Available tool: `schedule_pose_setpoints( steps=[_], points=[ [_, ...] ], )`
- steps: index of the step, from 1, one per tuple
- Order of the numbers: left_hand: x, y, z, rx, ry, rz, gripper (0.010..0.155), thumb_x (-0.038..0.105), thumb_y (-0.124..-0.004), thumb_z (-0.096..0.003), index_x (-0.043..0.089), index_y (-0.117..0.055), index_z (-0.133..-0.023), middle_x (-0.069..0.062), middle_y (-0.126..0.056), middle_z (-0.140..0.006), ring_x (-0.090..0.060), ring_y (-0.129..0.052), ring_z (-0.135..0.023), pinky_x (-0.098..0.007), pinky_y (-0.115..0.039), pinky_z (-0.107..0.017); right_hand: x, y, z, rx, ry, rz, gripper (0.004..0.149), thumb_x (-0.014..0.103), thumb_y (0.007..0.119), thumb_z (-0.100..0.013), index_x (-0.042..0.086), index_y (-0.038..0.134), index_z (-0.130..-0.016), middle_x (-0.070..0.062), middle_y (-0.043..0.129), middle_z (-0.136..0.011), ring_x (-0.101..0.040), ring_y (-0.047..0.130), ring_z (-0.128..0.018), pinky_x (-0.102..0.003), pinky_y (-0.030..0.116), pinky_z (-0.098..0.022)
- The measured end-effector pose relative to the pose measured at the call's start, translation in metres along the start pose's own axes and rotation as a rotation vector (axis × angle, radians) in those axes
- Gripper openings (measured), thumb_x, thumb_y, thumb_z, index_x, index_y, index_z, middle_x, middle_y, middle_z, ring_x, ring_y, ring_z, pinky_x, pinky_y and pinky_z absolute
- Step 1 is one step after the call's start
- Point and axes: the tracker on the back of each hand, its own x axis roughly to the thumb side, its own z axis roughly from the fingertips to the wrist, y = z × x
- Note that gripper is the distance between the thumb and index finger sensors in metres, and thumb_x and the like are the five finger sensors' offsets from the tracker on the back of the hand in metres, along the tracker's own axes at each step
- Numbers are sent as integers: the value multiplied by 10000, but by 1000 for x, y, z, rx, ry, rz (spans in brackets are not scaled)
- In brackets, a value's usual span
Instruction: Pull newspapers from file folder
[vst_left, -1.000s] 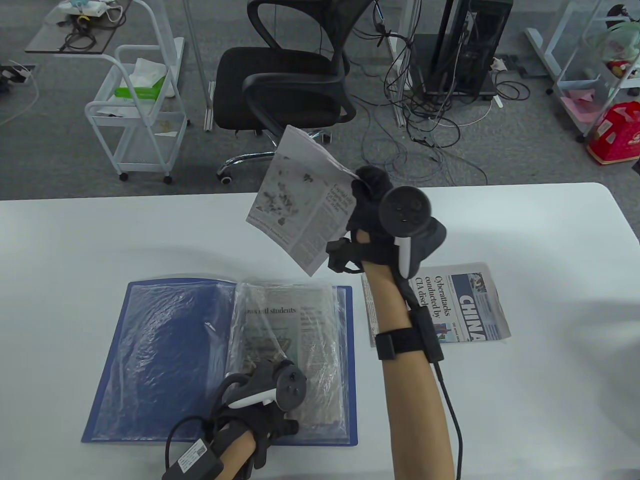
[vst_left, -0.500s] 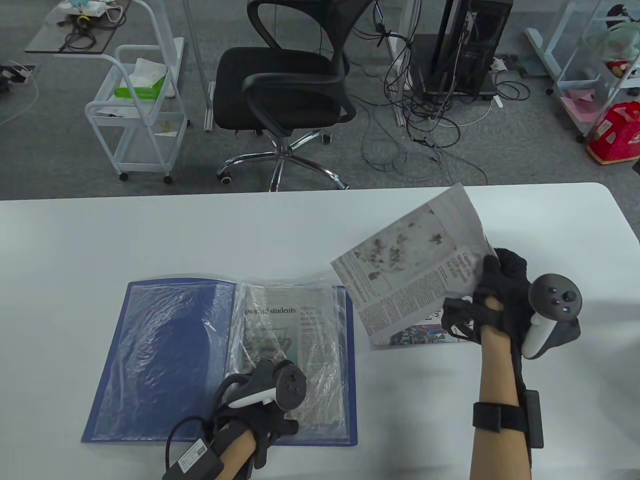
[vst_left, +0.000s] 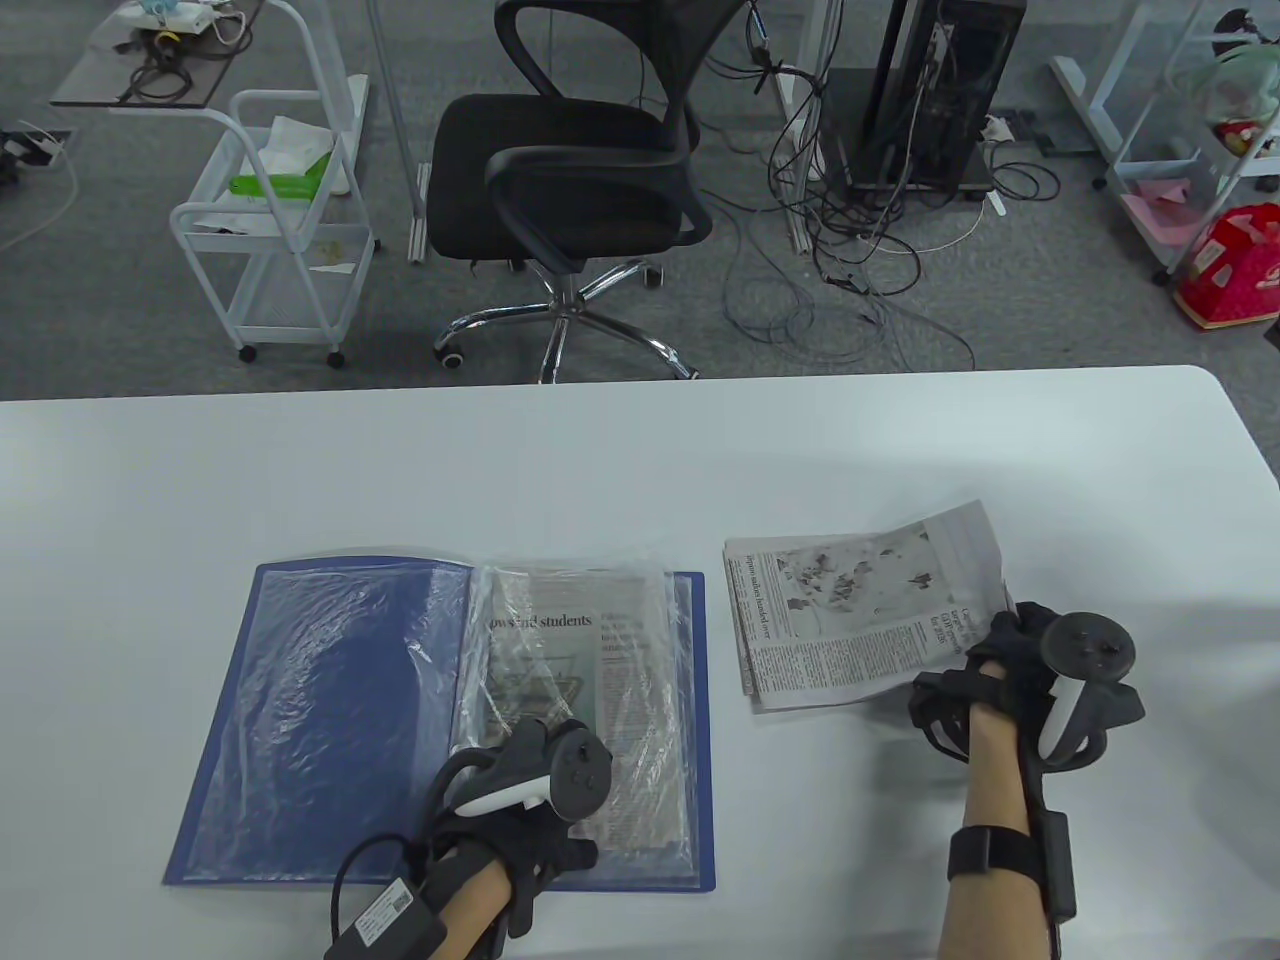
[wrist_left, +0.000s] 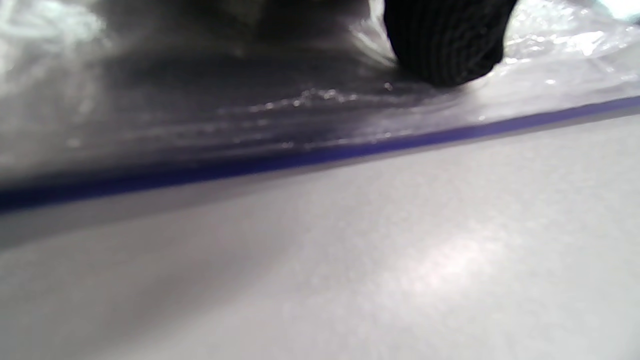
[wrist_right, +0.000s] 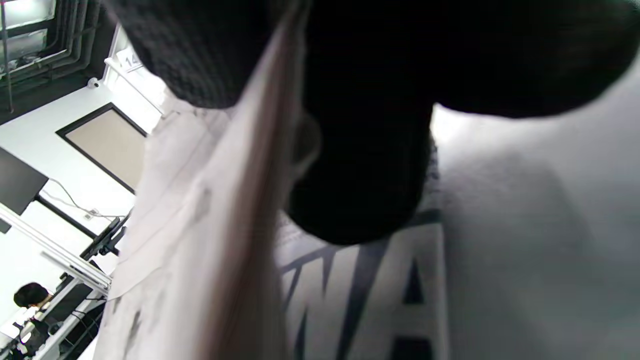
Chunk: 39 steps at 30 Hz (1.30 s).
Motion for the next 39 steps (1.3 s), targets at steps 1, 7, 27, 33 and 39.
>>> schedule_pose_setpoints(
  steps=[1,7,27,33,39],
  points=[
    [0,0,0,0,0,0,827,471,-728,-468,233,-231,-1085,-92,-66,-1121,-544,-143,-995,-683,-325,-679,2,0,1,-1,-20,21,422,346,814,-394,229,780,-798,-93,983,-719,-234,1140,-359,-435,934,-267],
    [0,0,0,-1,1,0,826,469,-727,-470,231,-230,-1085,-92,-63,-1120,-542,-141,-996,-682,-324,-680,30,-7,23,-94,-284,203,620,461,751,-407,199,614,-952,-179,668,-998,-444,811,-855,-639,659,-578],
    [0,0,0,7,-6,7,828,468,-726,-471,225,-235,-1092,-101,-68,-1126,-547,-142,-997,-686,-320,-679,78,29,152,265,-886,263,591,532,701,-406,359,641,-968,-38,626,-1103,-408,671,-1017,-644,571,-685],
    [2,6,2,142,7,53,902,571,-658,-461,141,-210,-1116,-238,-149,-1159,-619,-244,-1000,-703,-395,-679,76,39,159,226,-950,401,594,528,704,-404,359,641,-970,-40,631,-1102,-413,666,-1019,-650,560,-688],
    [8,2,-14,189,187,90,968,599,-640,-449,27,-188,-1085,-312,-125,-1110,-635,-205,-963,-710,-361,-660,76,38,157,225,-947,406,593,524,707,-405,350,647,-968,-48,639,-1098,-416,673,-1014,-654,556,-687]
  ],
)
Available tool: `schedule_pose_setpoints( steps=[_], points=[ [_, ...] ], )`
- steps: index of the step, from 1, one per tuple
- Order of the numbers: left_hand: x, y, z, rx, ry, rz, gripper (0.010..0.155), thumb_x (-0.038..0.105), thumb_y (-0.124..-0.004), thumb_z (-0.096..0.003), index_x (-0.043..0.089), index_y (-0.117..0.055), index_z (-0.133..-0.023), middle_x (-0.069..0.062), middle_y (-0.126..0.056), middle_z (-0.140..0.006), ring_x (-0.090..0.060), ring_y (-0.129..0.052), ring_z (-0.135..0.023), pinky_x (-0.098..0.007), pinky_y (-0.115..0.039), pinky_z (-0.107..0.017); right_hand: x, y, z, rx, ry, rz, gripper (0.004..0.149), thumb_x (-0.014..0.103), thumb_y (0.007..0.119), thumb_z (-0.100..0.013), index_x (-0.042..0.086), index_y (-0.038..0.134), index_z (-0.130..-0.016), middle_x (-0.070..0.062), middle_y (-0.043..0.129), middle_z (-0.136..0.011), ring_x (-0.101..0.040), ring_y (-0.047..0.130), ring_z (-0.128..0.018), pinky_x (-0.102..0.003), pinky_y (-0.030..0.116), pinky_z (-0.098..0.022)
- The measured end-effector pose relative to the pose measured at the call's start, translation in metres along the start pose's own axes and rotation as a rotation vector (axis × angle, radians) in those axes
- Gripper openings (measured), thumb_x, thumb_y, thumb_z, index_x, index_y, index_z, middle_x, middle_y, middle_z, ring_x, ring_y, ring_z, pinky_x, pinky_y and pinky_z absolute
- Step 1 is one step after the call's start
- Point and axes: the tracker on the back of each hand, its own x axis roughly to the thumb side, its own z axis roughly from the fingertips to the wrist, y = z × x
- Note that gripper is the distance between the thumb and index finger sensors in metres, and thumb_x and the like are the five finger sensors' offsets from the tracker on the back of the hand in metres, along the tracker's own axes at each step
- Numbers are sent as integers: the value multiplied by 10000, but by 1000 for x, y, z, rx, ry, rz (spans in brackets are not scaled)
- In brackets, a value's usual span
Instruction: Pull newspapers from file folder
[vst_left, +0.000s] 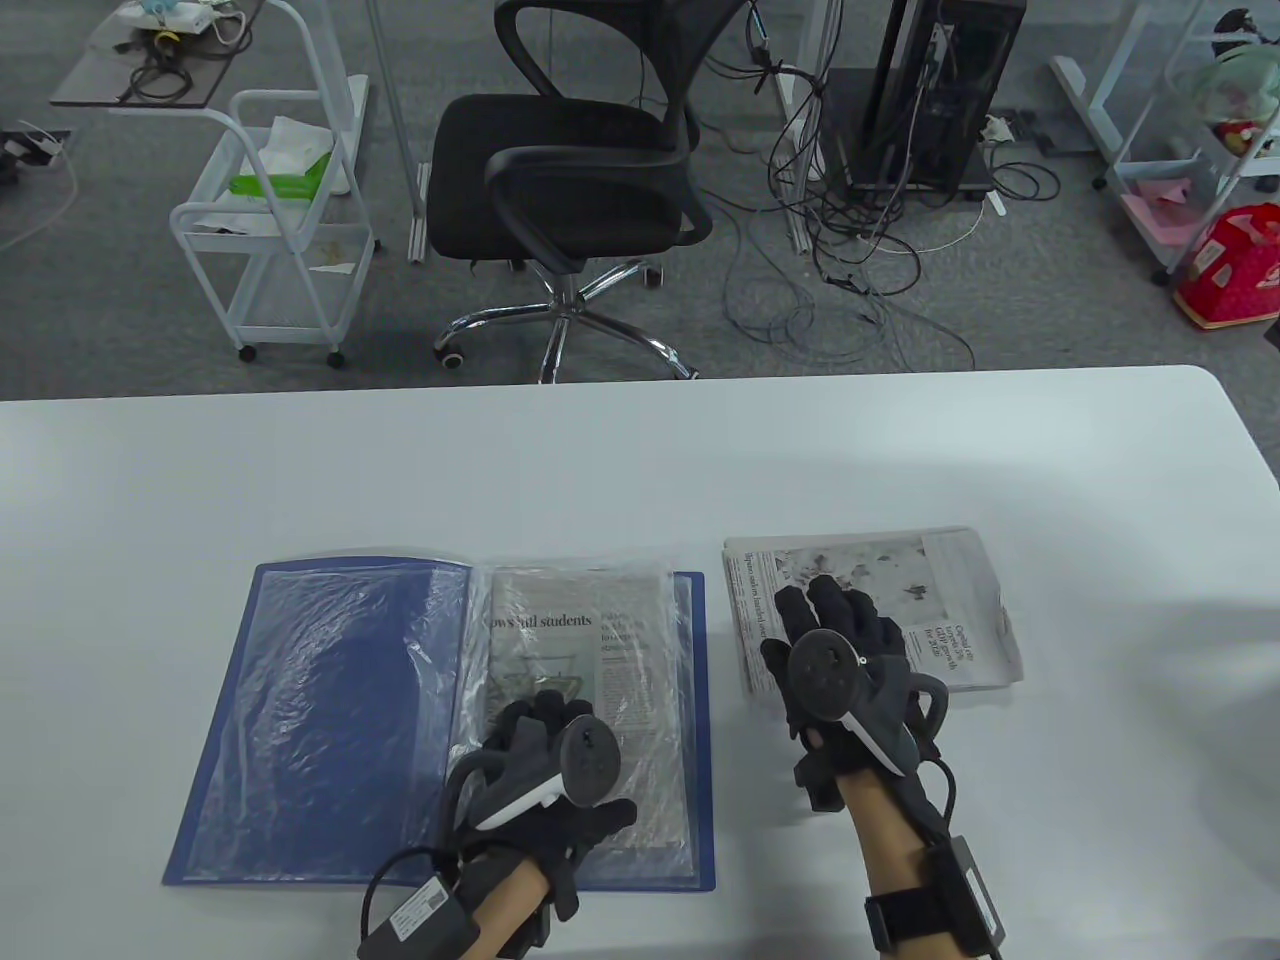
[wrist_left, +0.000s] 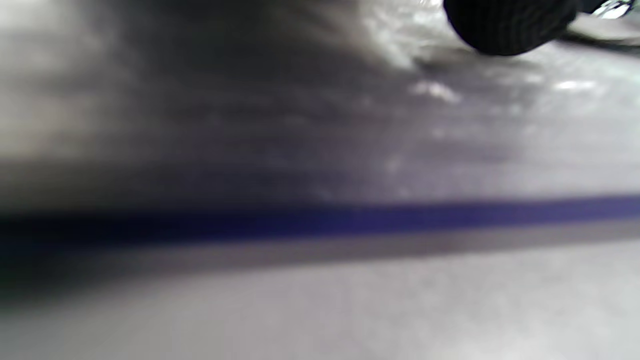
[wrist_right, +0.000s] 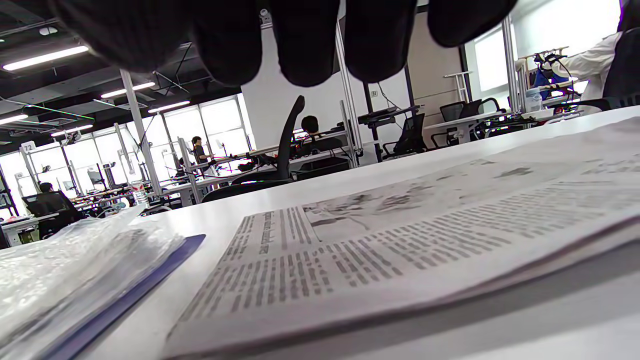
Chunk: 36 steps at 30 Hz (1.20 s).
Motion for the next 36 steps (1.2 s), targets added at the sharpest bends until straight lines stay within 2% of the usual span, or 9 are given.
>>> schedule_pose_setpoints(
  steps=[2,6,9,12,14,23,30,34,36],
  points=[
    [2,1,1,41,22,-2,863,549,-628,-475,77,-269,-1102,-267,-165,-1123,-615,-238,-975,-696,-378,-665,-2,-1,-1,2,5,-5,593,524,707,-404,350,648,-968,-51,641,-1097,-415,676,-1013,-654,558,-687],
    [-7,15,8,170,46,42,655,397,-682,-510,129,-542,-1091,-208,-432,-1141,-559,-491,-995,-651,-560,-664,-1,0,-1,6,7,-10,594,525,706,-406,349,645,-970,-49,644,-1097,-416,678,-1013,-654,558,-688],
    [-23,31,21,286,60,171,641,406,-687,-506,116,-664,-1077,-249,-578,-1123,-566,-663,-970,-643,-664,-635,-1,-1,-1,4,3,-14,596,525,706,-404,349,644,-970,-51,646,-1095,-412,685,-1010,-653,560,-688],
    [-53,53,41,448,140,310,638,407,-697,-502,112,-698,-1068,-255,-639,-1114,-569,-717,-959,-644,-690,-622,-1,-2,-1,-4,4,-22,596,525,706,-404,348,644,-970,-51,651,-1093,-408,690,-1009,-653,562,-688],
    [-75,63,51,487,215,390,637,400,-704,-501,102,-707,-1064,-264,-650,-1110,-583,-719,-951,-653,-690,-618,-1,-3,-1,-7,6,-27,596,525,706,-404,349,643,-969,-50,654,-1091,-407,695,-1007,-652,564,-688],
    [-169,62,60,328,551,523,654,384,-719,-505,72,-637,-1074,-295,-576,-1115,-624,-656,-949,-680,-653,-625,-7,-1,-3,13,22,-37,597,525,707,-402,341,652,-967,-57,672,-1082,-403,719,-995,-651,572,-685],
    [-210,50,66,230,685,626,705,370,-747,-501,44,-536,-1089,-306,-471,-1134,-628,-544,-986,-696,-571,-656,-11,0,-4,22,36,-38,597,525,706,-401,341,651,-967,-61,677,-1079,-399,728,-991,-650,577,-683],
    [-213,57,74,281,667,632,861,412,-786,-479,22,-335,-1100,-330,-321,-1147,-643,-471,-1012,-707,-516,-674,-13,1,-4,30,42,-36,598,525,707,-401,338,652,-966,-63,677,-1078,-401,732,-987,-650,579,-681],
    [-211,66,82,367,644,632,919,439,-780,-474,33,-244,-1100,-318,-236,-1152,-644,-420,-1029,-709,-482,-686,-14,0,-4,30,45,-34,597,525,706,-402,339,652,-966,-64,676,-1078,-401,731,-989,-650,578,-682]
  ],
)
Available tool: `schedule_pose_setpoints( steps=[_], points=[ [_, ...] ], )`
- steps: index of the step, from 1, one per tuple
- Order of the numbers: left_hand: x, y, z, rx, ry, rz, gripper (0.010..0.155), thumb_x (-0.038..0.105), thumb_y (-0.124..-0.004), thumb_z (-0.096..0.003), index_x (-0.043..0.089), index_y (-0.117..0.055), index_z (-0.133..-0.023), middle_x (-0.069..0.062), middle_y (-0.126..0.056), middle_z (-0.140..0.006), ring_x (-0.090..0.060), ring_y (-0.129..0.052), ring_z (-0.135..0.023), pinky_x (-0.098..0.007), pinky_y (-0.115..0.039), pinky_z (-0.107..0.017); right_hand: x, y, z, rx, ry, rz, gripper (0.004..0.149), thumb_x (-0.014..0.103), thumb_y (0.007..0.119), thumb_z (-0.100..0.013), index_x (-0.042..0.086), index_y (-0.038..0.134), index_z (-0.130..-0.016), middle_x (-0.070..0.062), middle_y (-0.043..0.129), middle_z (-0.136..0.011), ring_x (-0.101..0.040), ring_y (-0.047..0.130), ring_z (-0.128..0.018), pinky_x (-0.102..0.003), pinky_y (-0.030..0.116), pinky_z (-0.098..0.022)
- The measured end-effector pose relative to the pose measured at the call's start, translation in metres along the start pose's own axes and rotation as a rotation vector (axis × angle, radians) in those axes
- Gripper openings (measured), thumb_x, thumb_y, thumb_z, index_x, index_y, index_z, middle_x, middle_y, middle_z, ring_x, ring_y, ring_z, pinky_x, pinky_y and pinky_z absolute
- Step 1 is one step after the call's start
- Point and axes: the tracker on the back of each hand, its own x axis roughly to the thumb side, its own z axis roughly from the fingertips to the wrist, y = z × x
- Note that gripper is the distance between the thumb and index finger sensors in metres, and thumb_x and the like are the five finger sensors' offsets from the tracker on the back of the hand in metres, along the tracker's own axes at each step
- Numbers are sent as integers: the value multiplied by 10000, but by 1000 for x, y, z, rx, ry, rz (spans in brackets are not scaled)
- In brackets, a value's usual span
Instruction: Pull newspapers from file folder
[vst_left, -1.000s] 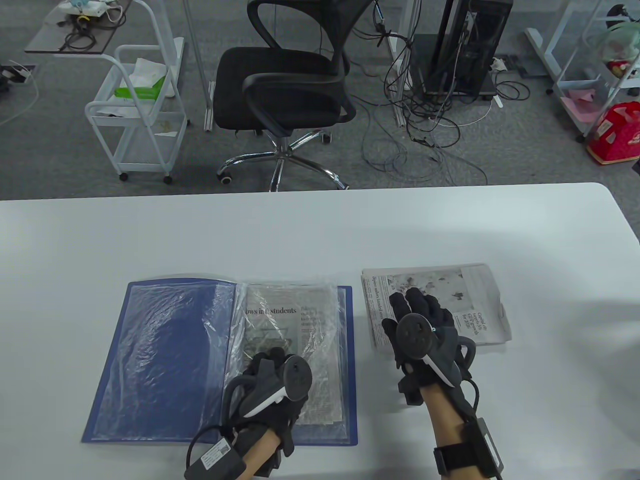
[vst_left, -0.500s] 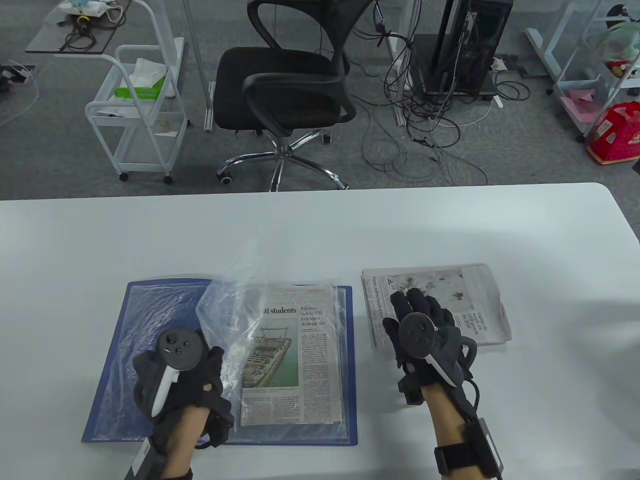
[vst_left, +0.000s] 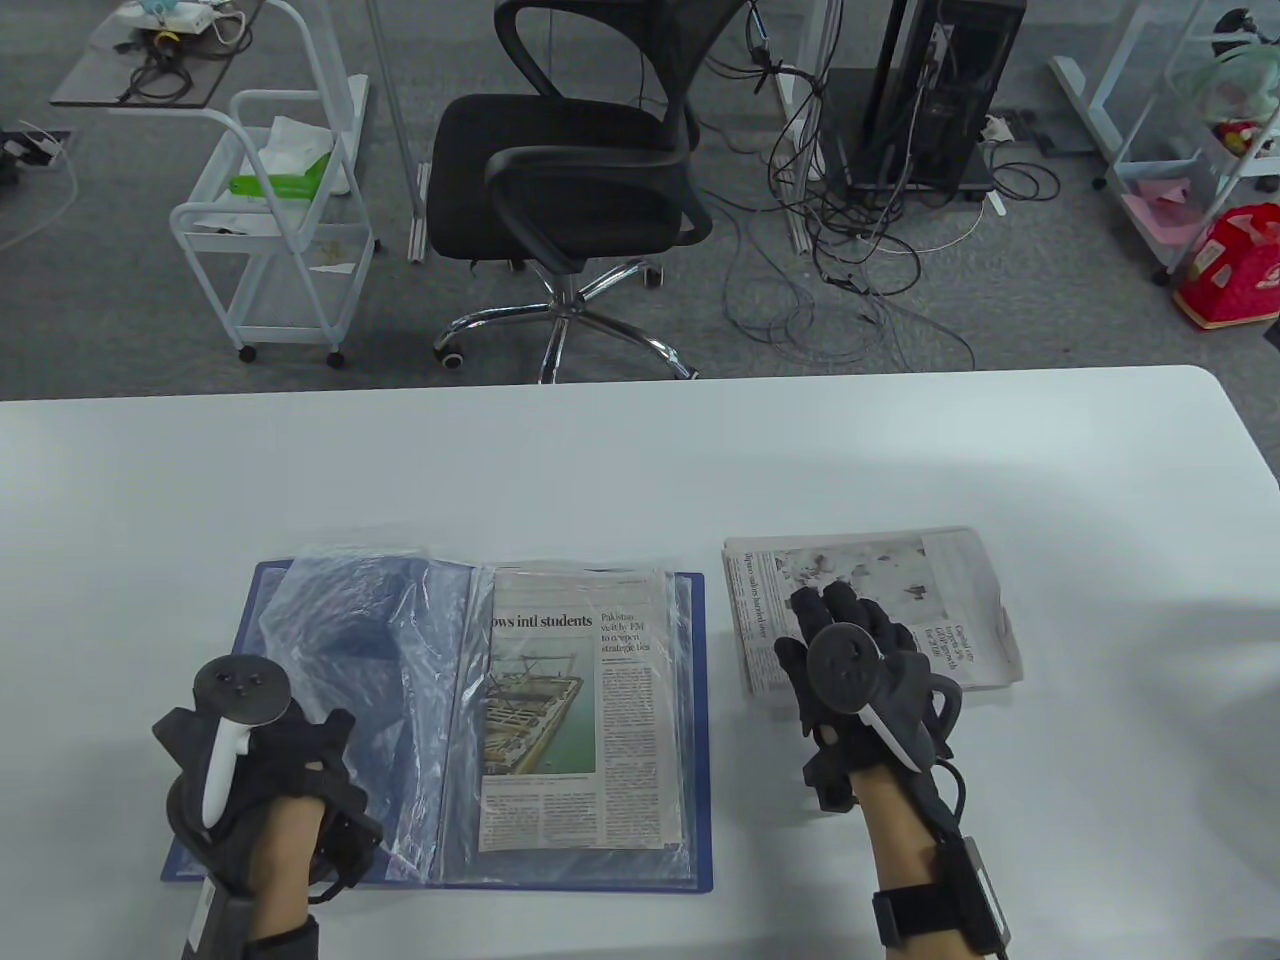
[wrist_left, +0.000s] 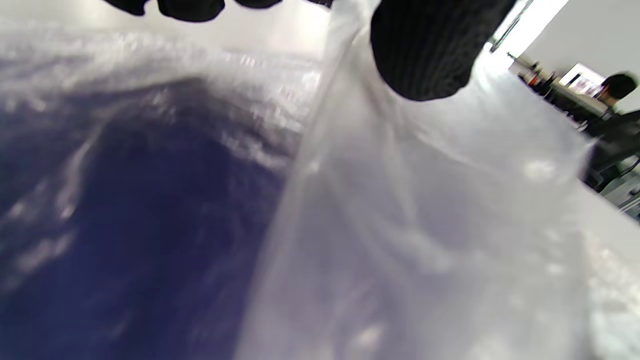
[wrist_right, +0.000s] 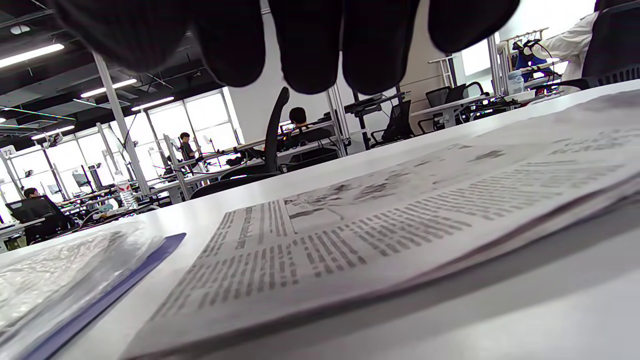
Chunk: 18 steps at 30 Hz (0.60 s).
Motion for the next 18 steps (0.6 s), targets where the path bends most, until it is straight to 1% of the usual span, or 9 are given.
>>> schedule_pose_setpoints(
  steps=[2,4,5,7,10,12,14,16,18],
  points=[
    [5,11,10,84,-55,61,937,442,-774,-476,34,-209,-1102,-321,-209,-1153,-643,-397,-1036,-711,-465,-691,-1,0,0,-2,3,-1,598,525,706,-401,339,652,-966,-64,675,-1079,-401,730,-989,-651,578,-682],
    [11,19,18,130,-121,96,890,414,-774,-483,63,-256,-1117,-307,-240,-1162,-637,-411,-1038,-707,-473,-692,-1,-1,0,-3,5,2,598,524,706,-401,338,651,-967,-65,675,-1078,-401,731,-987,-651,578,-681],
    [16,24,25,152,-181,111,847,394,-773,-488,92,-306,-1127,-286,-275,-1173,-626,-429,-1044,-702,-481,-693,-2,-1,0,-4,8,4,598,525,706,-401,337,653,-966,-66,676,-1078,-399,731,-988,-650,579,-681],
    [22,27,31,162,-245,126,805,376,-774,-491,122,-363,-1134,-260,-323,-1185,-617,-451,-1046,-695,-490,-694,-3,-1,0,-3,12,8,598,525,706,-401,338,652,-966,-65,676,-1078,-402,733,-986,-650,579,-681],
    [32,28,39,178,-339,120,730,363,-780,-490,158,-506,-1134,-219,-414,-1198,-598,-472,-1054,-686,-490,-701,-4,-1,-1,2,16,11,598,524,706,-401,337,652,-967,-67,678,-1077,-402,734,-985,-651,580,-680],
    [43,20,43,148,-438,60,691,369,-786,-485,166,-605,-1120,-207,-500,-1198,-588,-510,-1054,-680,-506,-700,-4,-1,0,4,17,12,597,524,707,-401,336,654,-966,-68,678,-1076,-403,736,-984,-650,581,-679],
    [53,10,45,99,-500,7,676,378,-791,-483,174,-648,-1111,-198,-528,-1194,-580,-530,-1051,-674,-514,-697,-4,-1,-1,4,15,11,599,524,706,-401,336,652,-967,-66,677,-1077,-404,737,-983,-651,580,-680],
    [65,-4,48,44,-576,-73,682,385,-795,-479,181,-646,-1113,-190,-529,-1198,-576,-532,-1053,-672,-511,-700,-4,-1,-1,3,15,8,599,524,706,-402,337,651,-967,-65,676,-1078,-400,735,-986,-650,579,-682],
    [74,-20,52,-5,-617,-151,687,390,-796,-478,181,-640,-1113,-192,-525,-1199,-579,-533,-1053,-672,-510,-702,-4,-1,-1,4,14,7,599,526,706,-401,339,650,-968,-66,675,-1079,-401,734,-987,-650,579,-682]
  ],
)
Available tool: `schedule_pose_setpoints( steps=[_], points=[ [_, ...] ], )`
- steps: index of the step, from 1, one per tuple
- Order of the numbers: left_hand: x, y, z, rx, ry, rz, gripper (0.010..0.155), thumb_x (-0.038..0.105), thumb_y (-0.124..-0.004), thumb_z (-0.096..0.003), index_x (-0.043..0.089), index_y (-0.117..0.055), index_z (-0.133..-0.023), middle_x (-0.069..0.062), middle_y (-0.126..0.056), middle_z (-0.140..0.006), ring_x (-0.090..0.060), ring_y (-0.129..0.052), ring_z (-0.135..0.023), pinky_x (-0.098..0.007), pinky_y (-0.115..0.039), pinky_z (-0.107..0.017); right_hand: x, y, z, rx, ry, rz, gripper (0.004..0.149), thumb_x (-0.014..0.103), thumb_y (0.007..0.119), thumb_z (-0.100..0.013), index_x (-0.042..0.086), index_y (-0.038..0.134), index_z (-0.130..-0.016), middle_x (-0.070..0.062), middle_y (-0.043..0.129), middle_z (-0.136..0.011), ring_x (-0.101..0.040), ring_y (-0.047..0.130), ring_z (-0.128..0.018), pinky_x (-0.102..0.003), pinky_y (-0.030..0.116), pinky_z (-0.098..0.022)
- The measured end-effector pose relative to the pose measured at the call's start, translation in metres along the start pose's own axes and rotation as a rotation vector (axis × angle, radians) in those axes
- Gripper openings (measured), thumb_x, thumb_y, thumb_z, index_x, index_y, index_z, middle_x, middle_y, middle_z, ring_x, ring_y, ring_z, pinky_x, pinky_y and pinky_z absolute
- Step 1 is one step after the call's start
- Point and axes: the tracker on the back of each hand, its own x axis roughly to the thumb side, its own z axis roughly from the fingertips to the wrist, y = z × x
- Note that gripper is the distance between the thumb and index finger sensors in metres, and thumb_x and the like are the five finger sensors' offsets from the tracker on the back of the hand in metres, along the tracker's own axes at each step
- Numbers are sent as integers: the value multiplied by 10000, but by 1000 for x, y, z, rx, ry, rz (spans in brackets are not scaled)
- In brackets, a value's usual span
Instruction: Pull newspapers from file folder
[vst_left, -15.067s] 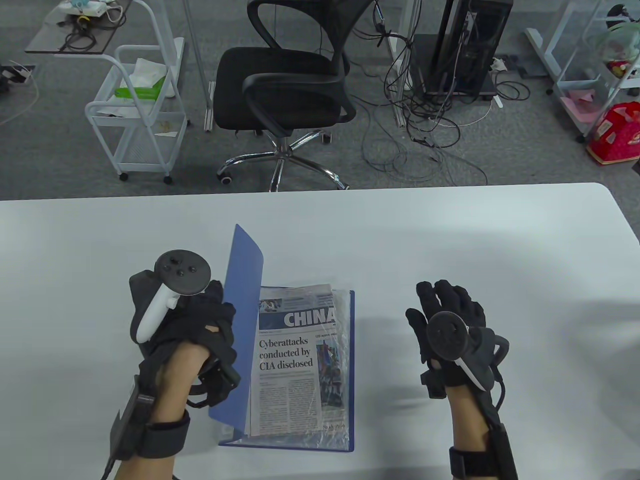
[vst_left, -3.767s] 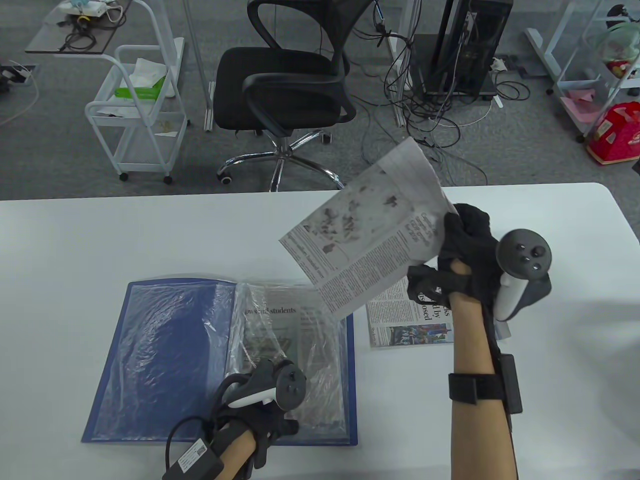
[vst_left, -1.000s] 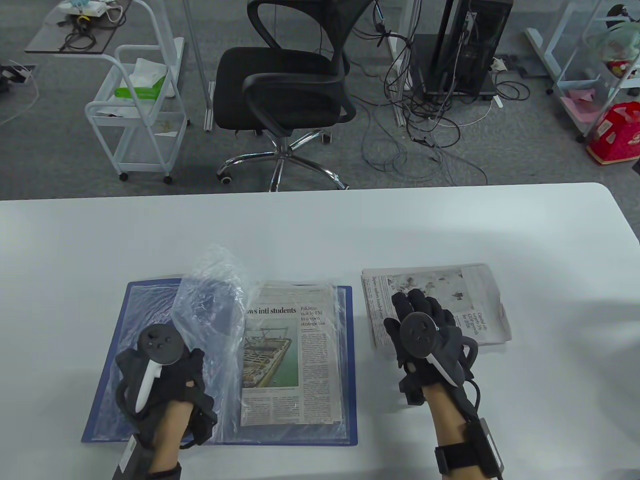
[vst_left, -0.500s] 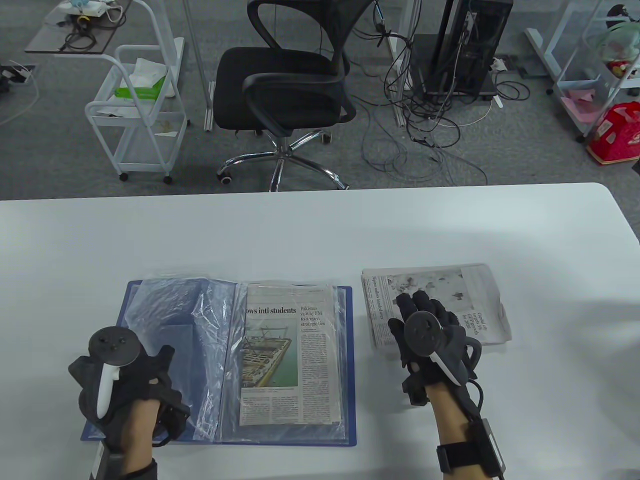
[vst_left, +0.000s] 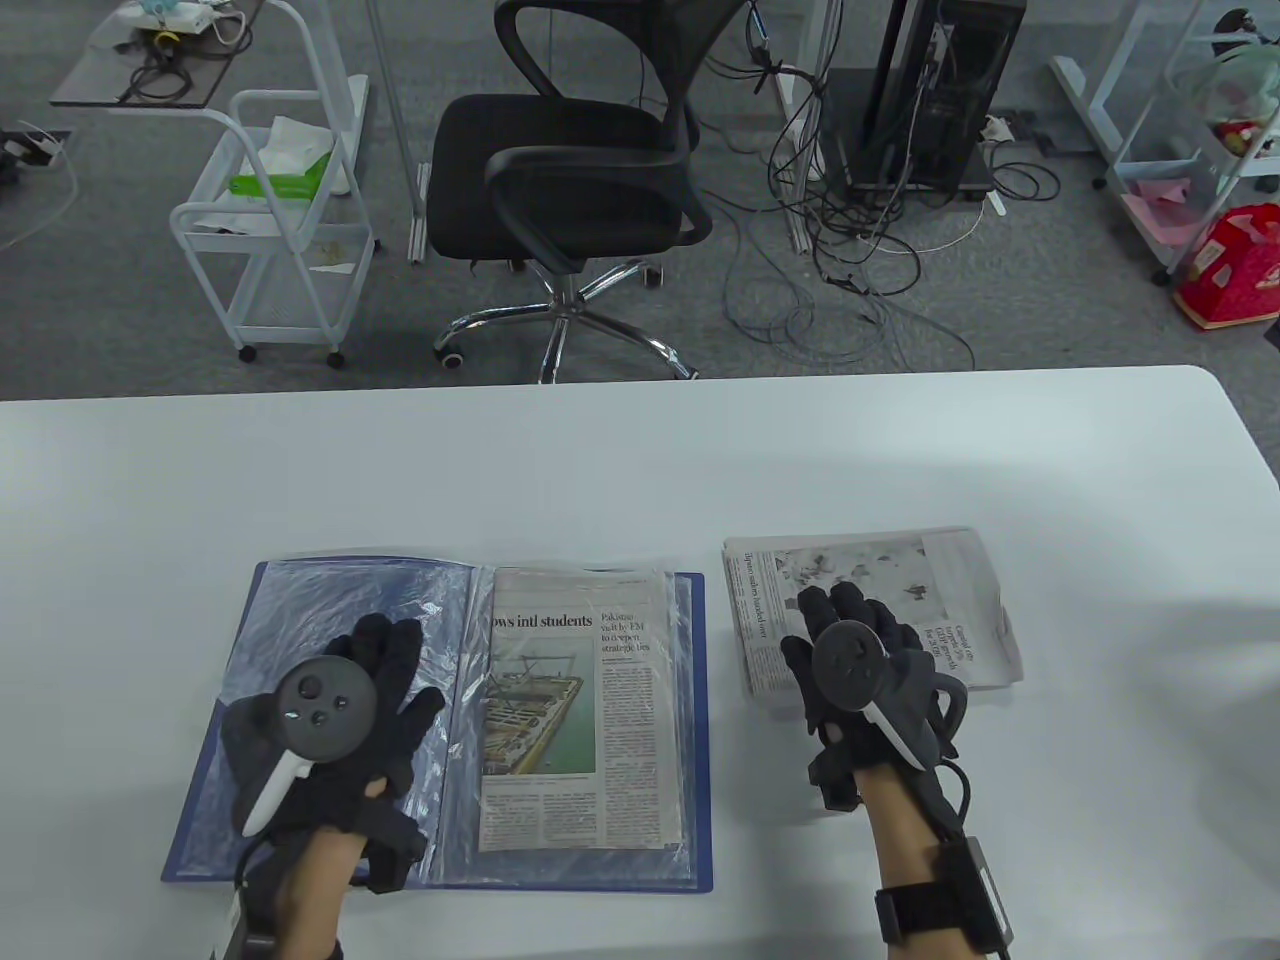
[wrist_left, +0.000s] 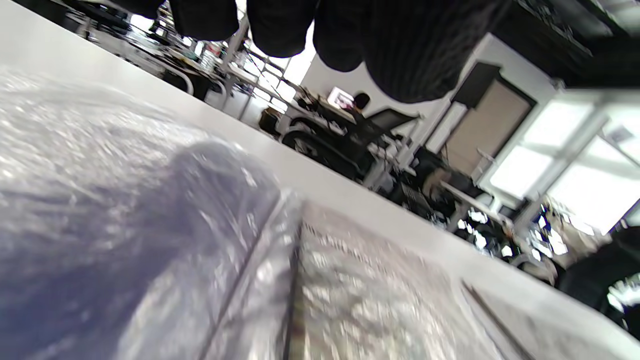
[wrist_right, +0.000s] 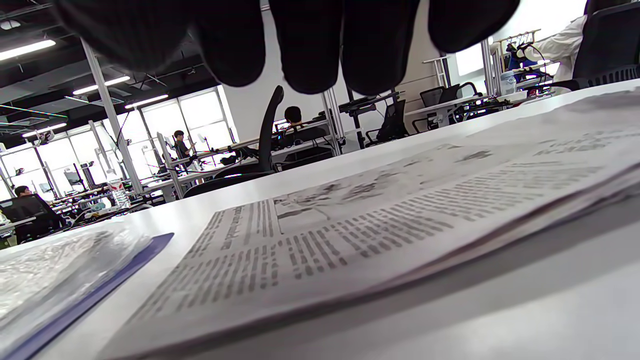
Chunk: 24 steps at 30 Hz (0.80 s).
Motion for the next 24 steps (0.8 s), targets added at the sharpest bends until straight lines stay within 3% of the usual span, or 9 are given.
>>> schedule_pose_setpoints(
  steps=[6,10,16,20,24],
  points=[
    [34,-68,-12,-427,-277,-145,781,401,-799,-475,201,-430,-1134,-165,-327,-1211,-564,-348,-1066,-673,-399,-715,-1,-1,-1,-4,2,-13,599,525,706,-402,340,649,-968,-64,675,-1080,-401,733,-988,-650,579,-682],
    [45,-99,-9,-577,-285,-305,869,452,-816,-443,201,-349,-1131,-159,-241,-1201,-560,-273,-1055,-670,-355,-714,-1,-1,-1,-5,2,-18,599,526,705,-402,338,650,-969,-65,676,-1080,-400,734,-987,-649,579,-683],
    [49,-124,-9,-655,-280,-385,1018,519,-805,-418,217,-105,-1094,-184,0,-1132,-556,-110,-1025,-672,-258,-707,0,1,-1,3,-1,-11,599,526,705,-402,339,650,-969,-64,676,-1080,-401,735,-987,-650,579,-683],
    [48,-132,-9,-705,-253,-412,965,508,-788,-419,202,-187,-1109,-161,-33,-1131,-529,-101,-1014,-661,-258,-703,1,2,-1,9,-4,-6,599,527,704,-402,340,651,-969,-64,675,-1081,-399,733,-989,-649,579,-684],
    [50,-132,-10,-682,-247,-421,944,502,-795,-413,207,-230,-1109,-146,-78,-1136,-522,-150,-1024,-656,-297,-706,8,4,-1,22,-17,9,599,531,704,-402,350,648,-970,-55,668,-1088,-394,728,-998,-647,574,-694]
  ],
)
